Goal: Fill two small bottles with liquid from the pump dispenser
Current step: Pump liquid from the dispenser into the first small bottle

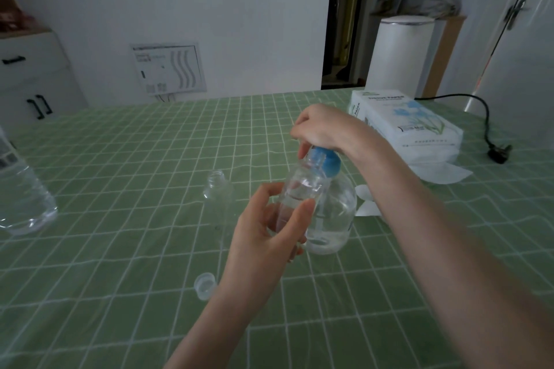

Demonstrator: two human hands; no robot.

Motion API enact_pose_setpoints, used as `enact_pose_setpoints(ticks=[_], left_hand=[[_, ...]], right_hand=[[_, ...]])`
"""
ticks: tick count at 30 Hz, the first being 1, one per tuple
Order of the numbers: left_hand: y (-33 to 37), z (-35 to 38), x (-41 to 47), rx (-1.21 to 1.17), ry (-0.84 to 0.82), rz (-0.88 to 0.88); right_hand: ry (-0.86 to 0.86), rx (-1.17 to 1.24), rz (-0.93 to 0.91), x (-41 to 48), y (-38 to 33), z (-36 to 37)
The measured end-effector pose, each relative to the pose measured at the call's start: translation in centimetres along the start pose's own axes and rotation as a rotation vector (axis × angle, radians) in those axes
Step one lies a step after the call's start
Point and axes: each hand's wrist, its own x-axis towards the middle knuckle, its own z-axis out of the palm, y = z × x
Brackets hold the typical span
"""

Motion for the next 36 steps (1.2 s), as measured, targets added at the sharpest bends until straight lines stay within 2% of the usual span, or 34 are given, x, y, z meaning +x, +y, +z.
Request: enact_pose_setpoints(ticks=[16, 23, 36], left_hand=[[-0.17, -0.14, -0.04, -0.005, -0.006, -0.014], [-0.01, -0.05, -0.05, -0.017, -0.014, -0.007], [-0.1, -0.07, -0.03, -0.017, -0.005, -0.014]], right_hand=[[-0.025, -0.012, 0.016, 0.07, 0.11, 0.39], [0.083, -0.079, 0.015, 0.18, -0.27, -0.42], [-0.021, -0.022, 0.009, 0.13, 0.04, 0.4]])
